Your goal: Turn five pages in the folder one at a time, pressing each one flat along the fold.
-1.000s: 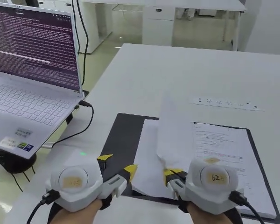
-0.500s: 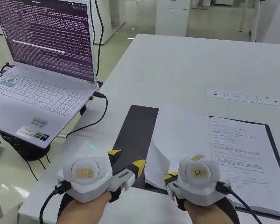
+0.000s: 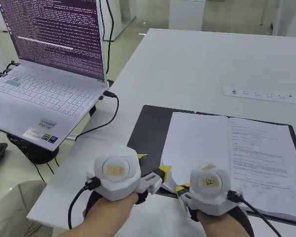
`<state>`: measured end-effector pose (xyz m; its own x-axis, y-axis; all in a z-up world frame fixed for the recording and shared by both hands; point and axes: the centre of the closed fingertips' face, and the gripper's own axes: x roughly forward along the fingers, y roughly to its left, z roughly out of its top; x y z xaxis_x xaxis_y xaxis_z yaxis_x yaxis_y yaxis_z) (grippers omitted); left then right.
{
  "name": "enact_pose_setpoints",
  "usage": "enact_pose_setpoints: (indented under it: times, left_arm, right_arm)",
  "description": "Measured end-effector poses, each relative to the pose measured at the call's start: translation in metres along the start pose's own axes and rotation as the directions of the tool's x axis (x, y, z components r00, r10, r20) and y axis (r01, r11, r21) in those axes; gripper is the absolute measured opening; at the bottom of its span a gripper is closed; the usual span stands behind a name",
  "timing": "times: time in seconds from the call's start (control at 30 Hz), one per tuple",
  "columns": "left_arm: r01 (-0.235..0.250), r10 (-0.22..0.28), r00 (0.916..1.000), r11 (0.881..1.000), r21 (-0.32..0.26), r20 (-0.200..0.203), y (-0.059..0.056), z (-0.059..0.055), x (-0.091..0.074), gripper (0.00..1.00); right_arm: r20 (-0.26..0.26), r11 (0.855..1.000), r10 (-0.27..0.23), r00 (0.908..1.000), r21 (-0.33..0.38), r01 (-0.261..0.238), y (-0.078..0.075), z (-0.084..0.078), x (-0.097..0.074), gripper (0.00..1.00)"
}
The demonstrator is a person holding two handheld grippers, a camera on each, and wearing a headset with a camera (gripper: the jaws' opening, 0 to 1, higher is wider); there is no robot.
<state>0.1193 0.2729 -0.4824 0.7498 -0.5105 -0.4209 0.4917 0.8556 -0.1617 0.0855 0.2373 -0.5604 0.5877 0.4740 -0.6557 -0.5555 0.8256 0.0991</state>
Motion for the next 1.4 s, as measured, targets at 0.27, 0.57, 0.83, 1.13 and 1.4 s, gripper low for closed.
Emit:
enact_pose_setpoints:
  times: [0.27, 0.57, 0.83, 1.13, 1.4]
  left_arm:
    - [0.051, -0.048, 0.9962, 0.998, 0.035, -0.073, -0.018, -0.017, 0.032, 0.39]
    - [0.026, -0.016, 0.9860, 0.998, 0.061, -0.166, -0.016, -0.054, 0.047, 0.38]
    - [0.009, 0.008, 0.9890, 0.994, 0.111, -0.147, -0.015, -0.065, 0.042, 0.40]
    - [-0.008, 0.021, 0.9956, 0.991, 0.136, -0.091, -0.013, -0.065, 0.043, 0.40]
    - [-0.012, 0.020, 0.9977, 0.991, 0.130, -0.065, -0.013, -0.064, 0.043, 0.40]
  right_arm:
    - [0.048, 0.999, 0.048, 0.9977, 0.022, -0.049, 0.010, 0.001, -0.010, 0.07]
    - [0.121, 1.000, 0.009, 0.9926, -0.002, -0.008, -0.009, -0.006, -0.045, 0.01]
    - [0.233, 0.991, -0.112, 0.9660, 0.104, 0.090, -0.070, 0.010, -0.069, 0.00]
    - [0.297, 0.982, -0.148, 0.9431, 0.155, 0.105, -0.119, 0.027, -0.063, 0.00]
    - [0.307, 0.968, -0.191, 0.9323, 0.216, 0.127, -0.161, 0.041, -0.040, 0.00]
